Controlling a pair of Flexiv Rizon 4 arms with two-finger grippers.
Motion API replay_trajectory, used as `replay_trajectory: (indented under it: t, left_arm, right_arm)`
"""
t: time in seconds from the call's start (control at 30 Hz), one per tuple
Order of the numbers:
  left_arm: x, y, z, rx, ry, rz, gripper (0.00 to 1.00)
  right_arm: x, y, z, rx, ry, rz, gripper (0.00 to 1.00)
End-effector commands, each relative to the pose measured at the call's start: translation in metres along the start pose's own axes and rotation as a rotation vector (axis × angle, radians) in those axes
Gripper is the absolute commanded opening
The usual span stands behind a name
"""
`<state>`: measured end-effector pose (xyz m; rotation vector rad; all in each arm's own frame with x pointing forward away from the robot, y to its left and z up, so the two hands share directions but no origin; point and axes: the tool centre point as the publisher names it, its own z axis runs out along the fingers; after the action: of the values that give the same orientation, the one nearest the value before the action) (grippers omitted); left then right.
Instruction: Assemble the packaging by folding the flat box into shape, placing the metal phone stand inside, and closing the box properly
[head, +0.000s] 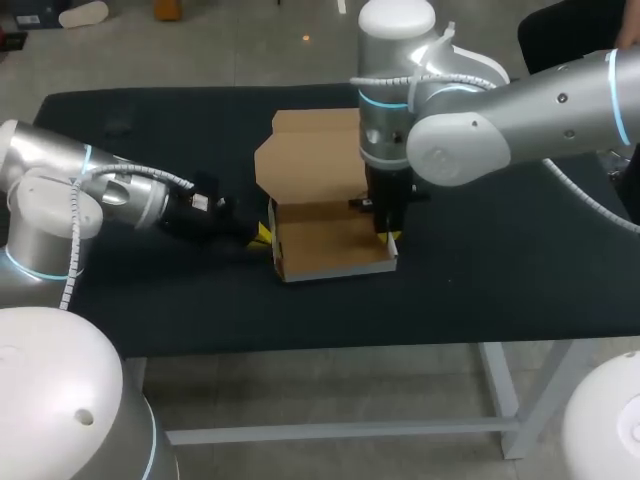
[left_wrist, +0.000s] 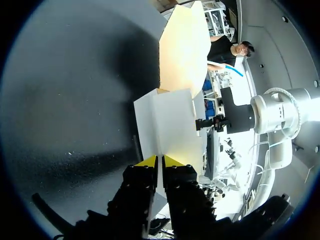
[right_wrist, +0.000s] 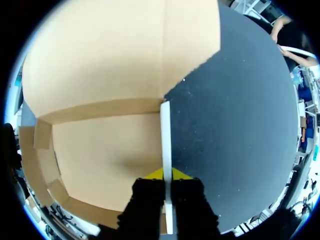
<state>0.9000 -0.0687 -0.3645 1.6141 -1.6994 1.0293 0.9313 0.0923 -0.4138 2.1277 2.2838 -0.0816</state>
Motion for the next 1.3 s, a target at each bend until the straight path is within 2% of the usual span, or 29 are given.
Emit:
replay_trajectory:
  t: [0.03,0.2,0.73,0.97,1.3]
  left_arm:
    - [0.002,0.003,0.001,0.009,0.006,0.000,0.21]
    - [0.002,0.004,0.000,0.026,0.016,-0.002,0.26]
    - [0.003,0.002,0.012,0.007,0.010,0.007,0.27]
    - [0.005,0.000,0.019,0.004,-0.023,0.006,0.35]
    - [0.012,-0.005,0.026,0.020,-0.098,0.003,0.38]
  right_arm:
    - [0.002,0.001,-0.001,0.004,-0.004,0.000,0.00]
    - [0.002,0.001,-0.001,0.004,-0.004,0.000,0.00]
    - [0.002,0.001,-0.001,0.004,-0.004,0.000,0.00]
    - [0.002,0.001,-0.001,0.004,-0.004,0.000,0.00]
    - [0.002,0.001,-0.001,0.004,-0.004,0.000,0.00]
